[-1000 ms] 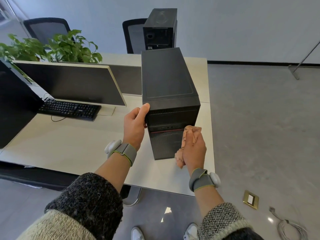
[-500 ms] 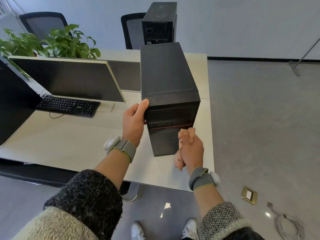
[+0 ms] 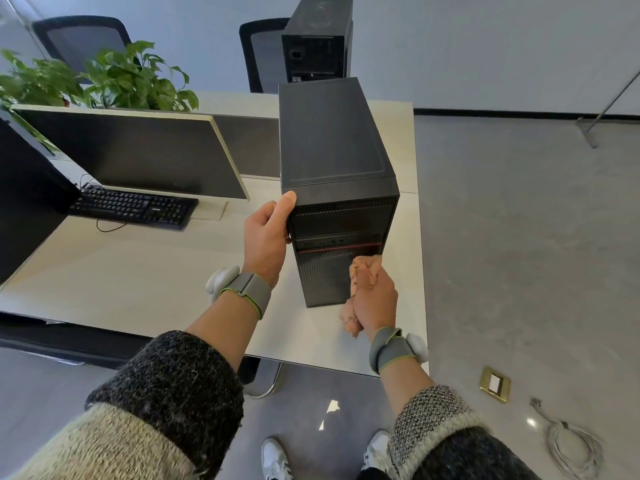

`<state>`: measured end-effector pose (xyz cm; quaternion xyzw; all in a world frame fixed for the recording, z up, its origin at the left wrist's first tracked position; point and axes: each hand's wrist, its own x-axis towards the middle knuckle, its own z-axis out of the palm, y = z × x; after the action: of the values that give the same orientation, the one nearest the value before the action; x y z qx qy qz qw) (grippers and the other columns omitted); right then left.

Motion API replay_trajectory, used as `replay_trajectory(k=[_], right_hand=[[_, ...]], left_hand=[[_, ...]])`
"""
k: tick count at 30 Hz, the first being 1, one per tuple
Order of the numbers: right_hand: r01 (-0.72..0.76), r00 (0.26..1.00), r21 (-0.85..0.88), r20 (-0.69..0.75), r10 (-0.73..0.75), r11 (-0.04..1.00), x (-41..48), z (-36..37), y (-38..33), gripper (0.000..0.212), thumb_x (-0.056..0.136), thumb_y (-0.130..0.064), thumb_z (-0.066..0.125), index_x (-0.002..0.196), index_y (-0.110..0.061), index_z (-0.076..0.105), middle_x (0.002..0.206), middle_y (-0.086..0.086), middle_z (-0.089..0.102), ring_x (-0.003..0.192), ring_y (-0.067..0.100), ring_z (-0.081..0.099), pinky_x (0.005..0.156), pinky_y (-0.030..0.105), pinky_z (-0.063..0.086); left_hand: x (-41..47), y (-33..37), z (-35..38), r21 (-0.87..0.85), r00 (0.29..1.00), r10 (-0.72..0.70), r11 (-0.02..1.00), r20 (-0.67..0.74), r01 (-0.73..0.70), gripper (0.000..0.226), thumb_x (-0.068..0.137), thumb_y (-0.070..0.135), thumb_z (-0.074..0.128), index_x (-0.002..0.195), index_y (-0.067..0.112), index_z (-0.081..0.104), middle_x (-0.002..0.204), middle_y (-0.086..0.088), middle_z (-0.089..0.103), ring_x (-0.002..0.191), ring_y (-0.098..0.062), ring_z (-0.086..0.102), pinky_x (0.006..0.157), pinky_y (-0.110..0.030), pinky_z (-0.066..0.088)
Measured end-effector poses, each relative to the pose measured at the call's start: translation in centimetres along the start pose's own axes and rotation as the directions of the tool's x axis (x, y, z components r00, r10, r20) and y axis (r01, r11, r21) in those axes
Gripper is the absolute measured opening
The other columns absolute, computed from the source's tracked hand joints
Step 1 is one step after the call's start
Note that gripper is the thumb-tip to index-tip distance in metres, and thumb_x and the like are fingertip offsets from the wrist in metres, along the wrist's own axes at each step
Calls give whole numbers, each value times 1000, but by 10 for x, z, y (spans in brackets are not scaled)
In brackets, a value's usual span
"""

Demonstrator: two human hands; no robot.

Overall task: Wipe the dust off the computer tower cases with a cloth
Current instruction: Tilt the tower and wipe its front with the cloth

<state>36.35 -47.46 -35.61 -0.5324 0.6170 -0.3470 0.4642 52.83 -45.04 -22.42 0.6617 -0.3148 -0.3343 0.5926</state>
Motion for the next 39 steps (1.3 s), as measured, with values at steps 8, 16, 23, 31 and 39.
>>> replay_trajectory(k=[8,16,23,31,39], right_hand=[[147,989,119,-51,-142,982,-8,-2,-29,16,111,-43,50,105,-36,63,90,-19,67,81,-1,68,71,10,52],[-101,991,-1,93,100,995,0,6,9,30,103,-49,51,94,-29,71,91,1,73,89,28,72,76,37,55],[126,992,151,-12,-126,980,-10,8,-30,15,111,-37,52,104,-35,66,93,-17,68,87,7,69,72,16,55],[-63,995,-7,77,63,998,-6,13,-2,24,108,-36,52,101,-24,72,97,1,73,100,29,71,78,30,53],[43,999,123,14,-45,991,-17,23,-28,26,110,-32,52,88,-29,65,77,-8,65,65,6,66,60,25,53]], left_hand=[[1,-2,-1,-8,1000,4,1000,2,-4,84,81,73,54,110,-5,66,102,-25,66,101,-31,67,90,-49,60],[3,-4,-4,-7,999,16,1000,29,-16,88,80,73,54,107,-10,63,91,-22,61,85,-12,61,82,-38,58],[8,-7,-4,-16,999,28,999,45,-28,86,82,72,54,108,-10,62,102,-29,62,89,-15,64,82,-37,59],[8,-9,-4,-29,998,36,999,44,-34,84,83,71,55,107,-9,63,99,-28,61,89,-15,63,81,-35,58],[14,-16,-6,-1,998,43,999,44,-43,65,100,54,55,106,-11,62,99,-29,61,86,-13,62,78,-30,58]])
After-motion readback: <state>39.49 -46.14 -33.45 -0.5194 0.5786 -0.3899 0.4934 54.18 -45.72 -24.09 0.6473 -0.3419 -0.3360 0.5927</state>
